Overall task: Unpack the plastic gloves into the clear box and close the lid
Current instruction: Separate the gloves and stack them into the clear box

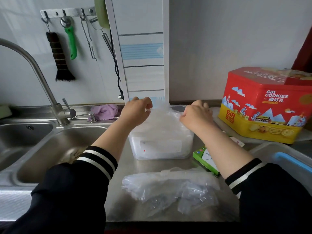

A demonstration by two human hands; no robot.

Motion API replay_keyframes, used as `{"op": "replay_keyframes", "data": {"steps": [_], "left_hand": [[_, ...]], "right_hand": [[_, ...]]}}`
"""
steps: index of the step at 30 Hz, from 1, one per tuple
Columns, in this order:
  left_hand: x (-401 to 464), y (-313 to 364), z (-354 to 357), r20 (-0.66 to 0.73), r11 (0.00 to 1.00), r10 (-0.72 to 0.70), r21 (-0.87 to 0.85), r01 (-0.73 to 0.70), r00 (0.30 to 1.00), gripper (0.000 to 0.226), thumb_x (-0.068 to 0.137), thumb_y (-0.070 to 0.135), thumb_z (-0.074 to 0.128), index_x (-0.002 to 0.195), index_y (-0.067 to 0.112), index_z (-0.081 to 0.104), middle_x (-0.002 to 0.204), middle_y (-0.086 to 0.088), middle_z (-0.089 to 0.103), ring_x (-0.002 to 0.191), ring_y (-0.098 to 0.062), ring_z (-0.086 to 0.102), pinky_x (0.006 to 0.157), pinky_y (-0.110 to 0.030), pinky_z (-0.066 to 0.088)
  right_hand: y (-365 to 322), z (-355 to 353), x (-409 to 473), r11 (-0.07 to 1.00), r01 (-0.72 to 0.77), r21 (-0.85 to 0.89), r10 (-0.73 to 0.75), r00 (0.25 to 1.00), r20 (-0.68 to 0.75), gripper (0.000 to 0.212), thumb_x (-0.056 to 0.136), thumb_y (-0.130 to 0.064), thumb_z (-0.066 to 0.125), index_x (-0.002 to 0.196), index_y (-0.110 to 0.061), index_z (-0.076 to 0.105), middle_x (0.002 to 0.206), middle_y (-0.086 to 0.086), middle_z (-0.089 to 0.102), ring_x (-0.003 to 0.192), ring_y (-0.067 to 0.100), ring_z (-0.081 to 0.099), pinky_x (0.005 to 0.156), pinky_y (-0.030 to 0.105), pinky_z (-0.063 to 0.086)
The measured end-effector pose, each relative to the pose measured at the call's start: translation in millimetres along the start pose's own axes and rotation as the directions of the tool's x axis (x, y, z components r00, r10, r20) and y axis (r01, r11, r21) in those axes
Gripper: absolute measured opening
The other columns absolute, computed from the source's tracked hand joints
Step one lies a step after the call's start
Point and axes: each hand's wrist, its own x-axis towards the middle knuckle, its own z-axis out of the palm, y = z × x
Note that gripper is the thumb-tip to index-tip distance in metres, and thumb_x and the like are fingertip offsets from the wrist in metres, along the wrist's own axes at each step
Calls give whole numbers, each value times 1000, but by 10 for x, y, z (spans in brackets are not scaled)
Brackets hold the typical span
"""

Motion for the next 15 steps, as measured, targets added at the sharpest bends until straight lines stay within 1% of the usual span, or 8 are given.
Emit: {"op": "replay_keyframes", "data": {"steps": [3,5,6,8,10,11,13,15], "left_hand": [[-22,101,-72,-66,995,15,104,-8,998,39,84,1,48,118,20,56,121,2,60,114,-26,44,90,-36,36],[-96,227,-168,-112,999,43,21,-41,993,53,78,-8,41,119,20,57,123,2,58,114,-25,44,93,-37,38],[-140,288,-201,-91,997,64,-45,-68,994,54,78,-9,38,118,21,58,120,3,60,112,-23,46,94,-38,40],[-219,404,-212,79,989,100,-113,-91,992,45,86,-1,34,115,22,60,117,3,63,110,-21,51,95,-40,43],[-271,461,-148,305,995,65,-86,-40,950,35,97,18,30,117,23,58,120,0,63,113,-24,51,98,-42,42],[-285,462,-109,385,998,30,-70,-3,922,35,100,26,27,118,23,57,122,-1,62,113,-24,51,99,-43,41],[-304,458,-52,473,995,-19,-73,61,881,39,101,34,24,118,21,56,122,-2,62,111,-24,52,99,-41,41],[-323,462,-36,493,992,-33,-92,90,870,42,102,35,22,120,19,57,123,-1,61,111,-22,53,98,-36,39]], "right_hand": [[-25,-5,15,1000,-3,-16,3,1000,13,33,91,-33,49,116,-15,61,126,11,41,117,33,36,95,41,35],[-36,-4,28,1000,-6,-14,6,999,36,33,91,-33,51,118,-15,59,128,11,39,118,32,36,96,41,34],[-35,0,38,1000,-8,-5,8,999,46,33,90,-33,53,118,-16,59,128,11,39,119,32,36,96,41,34],[-24,9,49,999,-22,26,21,998,62,36,89,-35,57,121,-18,57,130,10,39,120,31,36,97,40,35],[-6,-6,48,996,-34,79,25,994,108,46,86,-40,62,126,-19,53,133,10,37,123,32,36,98,40,35],[13,-23,46,990,-45,132,27,990,141,51,85,-42,65,128,-21,52,135,10,37,125,32,36,99,40,36],[96,-63,46,954,-79,288,27,983,181,51,84,-40,68,129,-24,52,137,10,37,125,31,38,101,41,39],[224,-100,29,882,-95,462,29,989,147,45,84,-30,70,125,-25,54,137,8,41,122,29,45,99,40,43]]}}
